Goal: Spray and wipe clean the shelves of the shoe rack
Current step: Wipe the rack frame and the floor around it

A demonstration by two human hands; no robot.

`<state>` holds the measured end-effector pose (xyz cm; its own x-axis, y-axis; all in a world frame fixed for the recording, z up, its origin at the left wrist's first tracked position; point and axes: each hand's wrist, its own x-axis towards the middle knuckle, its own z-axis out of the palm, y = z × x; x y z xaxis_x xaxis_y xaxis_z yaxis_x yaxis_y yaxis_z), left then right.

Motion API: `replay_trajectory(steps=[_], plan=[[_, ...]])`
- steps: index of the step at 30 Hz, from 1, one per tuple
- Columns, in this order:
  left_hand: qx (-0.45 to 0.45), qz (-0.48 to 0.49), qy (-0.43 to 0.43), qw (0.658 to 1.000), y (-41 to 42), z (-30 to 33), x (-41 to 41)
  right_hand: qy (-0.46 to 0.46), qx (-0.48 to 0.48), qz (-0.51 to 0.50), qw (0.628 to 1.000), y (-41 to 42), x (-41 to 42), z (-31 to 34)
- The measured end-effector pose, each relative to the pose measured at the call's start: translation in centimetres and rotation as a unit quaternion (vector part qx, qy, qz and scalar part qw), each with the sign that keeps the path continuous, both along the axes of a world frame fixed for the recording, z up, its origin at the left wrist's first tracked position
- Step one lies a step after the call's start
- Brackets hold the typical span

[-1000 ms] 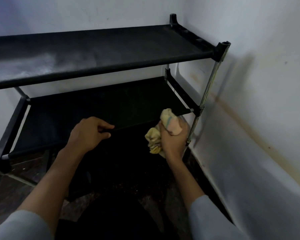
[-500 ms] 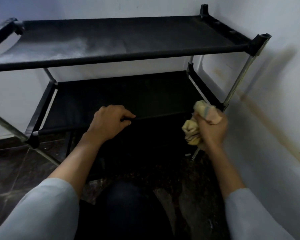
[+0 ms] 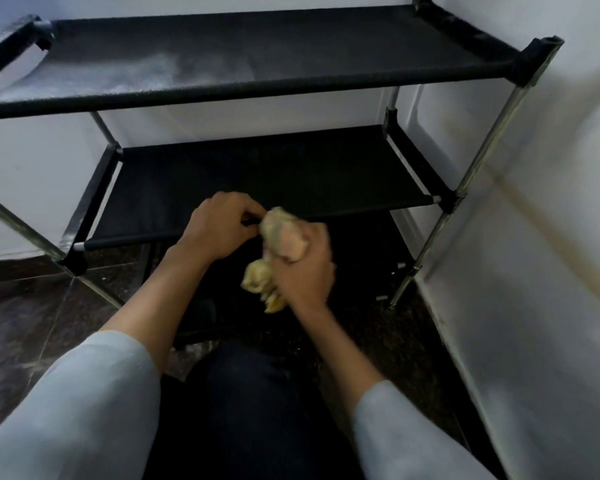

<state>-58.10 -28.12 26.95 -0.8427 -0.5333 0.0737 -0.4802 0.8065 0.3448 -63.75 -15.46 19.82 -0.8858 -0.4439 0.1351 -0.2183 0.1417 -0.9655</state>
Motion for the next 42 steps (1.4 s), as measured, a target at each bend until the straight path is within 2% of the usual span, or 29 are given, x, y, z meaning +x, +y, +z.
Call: replay_trajectory(steps=[2, 5, 8, 10, 12, 16, 18, 20, 22, 24, 27, 29, 31, 32, 34, 35, 39, 42], plan=[[0.037, 0.009, 0.039, 0.998, -0.4, 0.0, 1.3, 0.021, 0.0, 0.036, 0.999, -1.4, 2.2, -0.1], [0.06, 0.039, 0.083, 0.994, -1.0, 0.4, 4.2, 0.075, 0.026, 0.035, 0.996, -1.5, 1.9, -0.8], [0.06, 0.088, 0.082, 0.991, -1.9, 1.0, 7.8, 0.14, 0.047, 0.053, 0.988, -0.8, 1.0, -1.6], [0.077, 0.129, 0.042, 0.988, -2.2, 1.3, 10.4, 0.172, 0.075, 0.068, 0.98, -0.5, 0.4, -2.2], [0.125, 0.157, -0.012, 0.98, -2.3, 1.1, 13.2, 0.18, 0.157, 0.106, 0.965, -0.1, -0.1, -3.6], [0.203, 0.195, -0.143, 0.949, -3.0, -0.2, 18.6, 0.112, 0.306, 0.184, 0.927, 3.2, 0.5, -9.3], [0.234, 0.214, -0.222, 0.922, -3.3, -1.3, 20.6, 0.101, 0.339, 0.185, 0.917, 5.3, 1.6, -11.8], [0.246, 0.209, -0.264, 0.909, -4.0, -2.4, 21.8, 0.089, 0.346, 0.183, 0.916, 6.5, 2.7, -13.4], [0.249, 0.197, -0.227, 0.921, -4.9, -3.5, 22.0, 0.103, 0.343, 0.179, 0.916, 6.2, 3.7, -14.0], [0.247, 0.183, -0.146, 0.94, -5.8, -5.2, 21.5, 0.158, 0.339, 0.195, 0.907, 4.6, 5.0, -13.9], [0.254, 0.171, -0.056, 0.95, -6.7, -8.0, 20.2, 0.289, 0.323, 0.246, 0.867, -0.5, 7.7, -12.3], [0.291, 0.173, -0.015, 0.941, -7.3, -10.1, 19.2, 0.43, 0.27, 0.243, 0.827, -4.5, 9.7, -11.0], [0.294, 0.178, 0.009, 0.939, -7.7, -12.0, 18.3, 0.556, 0.224, 0.243, 0.763, -8.3, 11.4, -10.4], [0.274, 0.18, 0.013, 0.945, -7.8, -12.9, 17.9, 0.607, 0.234, 0.252, 0.717, -9.9, 12.1, -10.3], [0.221, 0.182, 0.0, 0.958, -8.0, -14.5, 17.4, 0.668, 0.275, 0.267, 0.637, -12.3, 12.6, -11.2], [0.202, 0.186, -0.009, 0.961, -8.0, -15.1, 17.2, 0.684, 0.288, 0.263, 0.616, -13.0, 12.4, -11.8], [0.149, 0.182, -0.042, 0.971, -8.6, -16.1, 17.0, 0.692, 0.266, 0.246, 0.625, -11.9, 10.3, -13.2], [0.092, 0.163, -0.108, 0.976, -8.8, -15.9, 16.7, 0.689, 0.267, 0.23, 0.633, -8.2, 6.4, -13.5]])
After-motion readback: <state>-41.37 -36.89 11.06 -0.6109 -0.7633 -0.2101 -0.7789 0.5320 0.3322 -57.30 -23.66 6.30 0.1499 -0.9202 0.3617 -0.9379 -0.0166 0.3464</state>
